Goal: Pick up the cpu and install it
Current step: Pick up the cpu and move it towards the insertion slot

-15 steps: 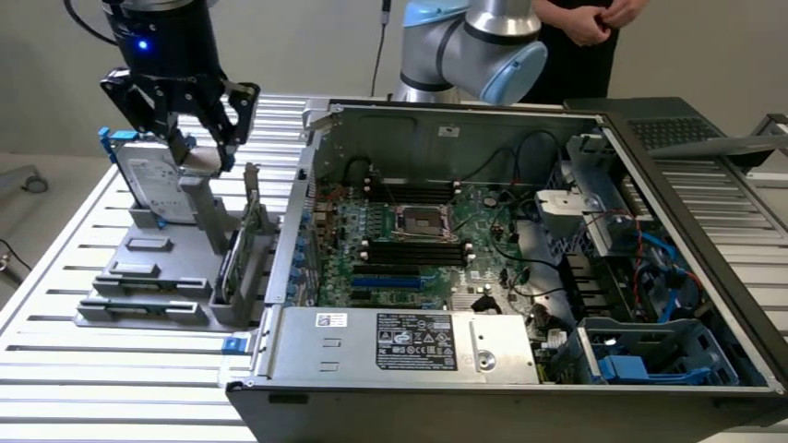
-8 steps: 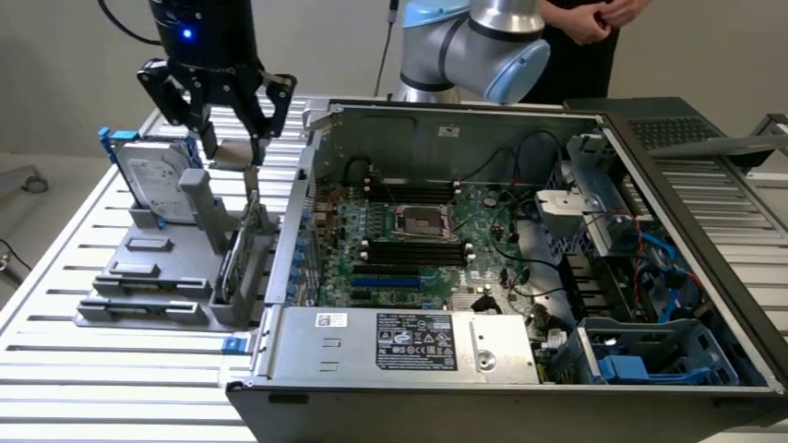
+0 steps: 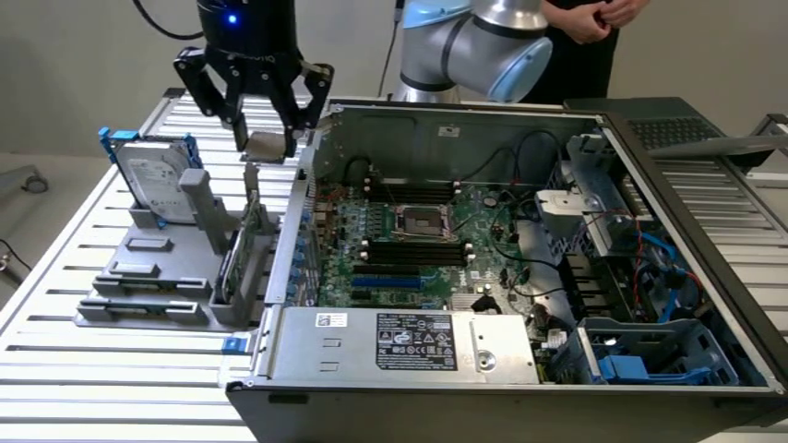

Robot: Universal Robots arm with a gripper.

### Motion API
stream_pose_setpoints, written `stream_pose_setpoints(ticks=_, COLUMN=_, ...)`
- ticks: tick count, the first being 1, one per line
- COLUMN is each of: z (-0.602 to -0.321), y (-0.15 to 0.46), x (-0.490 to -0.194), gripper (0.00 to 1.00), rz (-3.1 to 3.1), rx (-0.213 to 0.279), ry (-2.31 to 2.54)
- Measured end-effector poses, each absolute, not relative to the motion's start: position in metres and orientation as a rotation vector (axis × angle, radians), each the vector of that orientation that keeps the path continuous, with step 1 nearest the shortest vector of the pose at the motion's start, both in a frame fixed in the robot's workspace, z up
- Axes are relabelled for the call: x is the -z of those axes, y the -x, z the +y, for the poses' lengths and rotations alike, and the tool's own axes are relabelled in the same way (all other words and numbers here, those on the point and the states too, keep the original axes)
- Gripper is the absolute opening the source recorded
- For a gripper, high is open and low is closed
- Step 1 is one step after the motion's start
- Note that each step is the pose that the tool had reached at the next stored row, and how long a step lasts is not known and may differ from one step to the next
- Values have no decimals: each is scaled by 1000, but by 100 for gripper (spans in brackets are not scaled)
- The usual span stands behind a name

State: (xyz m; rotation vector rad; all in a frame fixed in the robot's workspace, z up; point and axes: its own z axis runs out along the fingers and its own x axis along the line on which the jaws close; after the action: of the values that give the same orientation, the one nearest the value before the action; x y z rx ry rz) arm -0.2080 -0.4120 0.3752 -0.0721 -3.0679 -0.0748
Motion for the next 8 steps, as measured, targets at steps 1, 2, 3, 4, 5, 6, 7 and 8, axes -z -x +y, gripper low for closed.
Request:
stream_pose_setpoints(ticks=1, z=-412, y=203, x=-376, gripper=55, rz=-3067, rx=75, ry=72)
stream_pose_setpoints(ticks=2, z=-412, y=199, x=-377, gripper=55, rz=-3067, rx=75, ry=72)
stream_pose_setpoints(ticks=3, z=-412, y=195, x=-378, gripper=55, rz=-3067, rx=75, ry=72)
stream_pose_setpoints(ticks=4, z=-412, y=190, x=-379, gripper=55, rz=-3067, rx=75, ry=72)
stream_pose_setpoints(ticks=5, z=-412, y=185, x=-379, gripper=55, rz=-3066, rx=75, ry=72)
stream_pose_setpoints(ticks=6, z=-412, y=181, x=-379, gripper=55, rz=-3066, rx=75, ry=72)
stream_pose_setpoints(ticks=7, z=-412, y=176, x=-379, gripper=55, rz=-3066, rx=75, ry=72)
stream_pose_setpoints(ticks=8, z=-412, y=172, x=-379, gripper=55, rz=-3066, rx=75, ry=72)
